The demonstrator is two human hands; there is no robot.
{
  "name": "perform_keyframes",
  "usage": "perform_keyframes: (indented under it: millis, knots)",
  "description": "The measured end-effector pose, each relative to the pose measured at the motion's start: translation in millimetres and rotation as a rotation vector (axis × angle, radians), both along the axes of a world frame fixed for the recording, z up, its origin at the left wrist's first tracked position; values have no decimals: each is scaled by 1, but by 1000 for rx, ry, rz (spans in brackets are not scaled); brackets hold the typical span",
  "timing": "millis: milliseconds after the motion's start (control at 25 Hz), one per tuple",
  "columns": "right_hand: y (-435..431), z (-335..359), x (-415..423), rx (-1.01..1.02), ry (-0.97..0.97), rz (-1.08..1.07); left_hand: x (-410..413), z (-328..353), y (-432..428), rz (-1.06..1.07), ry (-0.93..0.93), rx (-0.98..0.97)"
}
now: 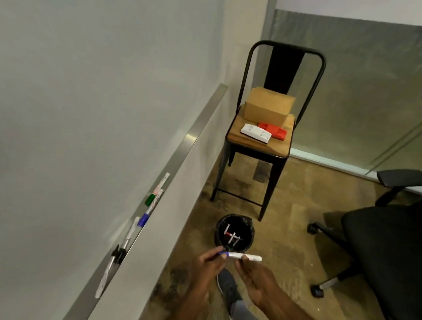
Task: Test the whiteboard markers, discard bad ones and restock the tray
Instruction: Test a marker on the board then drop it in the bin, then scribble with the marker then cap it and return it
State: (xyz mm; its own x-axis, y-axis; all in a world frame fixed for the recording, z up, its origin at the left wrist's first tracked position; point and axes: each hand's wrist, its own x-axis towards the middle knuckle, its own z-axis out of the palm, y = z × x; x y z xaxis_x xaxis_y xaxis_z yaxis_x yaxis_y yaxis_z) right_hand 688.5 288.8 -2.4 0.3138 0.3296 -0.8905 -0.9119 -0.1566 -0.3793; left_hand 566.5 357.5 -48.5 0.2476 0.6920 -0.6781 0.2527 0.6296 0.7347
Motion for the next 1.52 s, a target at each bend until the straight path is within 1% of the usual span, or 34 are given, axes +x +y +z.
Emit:
perform_keyframes:
  millis: [160,280,320,400,560,640,720,800,880,1000,1040,1120,1240,1320,1360,1440,1520]
  knots:
    - [45,-35,59,-91,-15,32,64,-21,38,32,43,-51]
    - [76,-48,91,-72,22,43,98,-31,66,52,9,-131]
    - [87,-54,101,-68,46,76,106,-38,77,43,23,-122]
    - [101,-68,113,-121,54,187,113,-47,96,-23,141,-47]
    - [114,-105,121,-273,-38,439,102,-54,122,-119,281,3]
    - [116,-116,120,-260,-74,545,93,-51,125,-206,347,71]
    - [119,-118,117,-230,-77,616,78,-49,122,-206,373,154]
    - [122,-115,110,-184,-132,733,63,-39,116,-133,410,223]
    - [130,-111,99,-121,-254,883,48,-23,110,-55,458,254]
    - [149,-90,73,18,-386,1098,11,3,98,124,459,371]
    - [156,-85,62,80,-417,1169,-7,9,95,213,491,431]
    - [170,-80,34,221,-475,1318,-44,18,91,398,612,560]
    - [184,-67,-12,384,-525,1479,-93,25,82,563,786,676]
    - [187,-47,-43,469,-603,1647,-124,23,73,626,861,659]
    - [188,-40,-58,520,-638,1714,-139,21,68,625,904,640]
    - [187,-30,-88,582,-708,1817,-164,13,59,572,985,611]
    - [184,-22,-114,627,-821,1871,-181,8,52,524,1029,548]
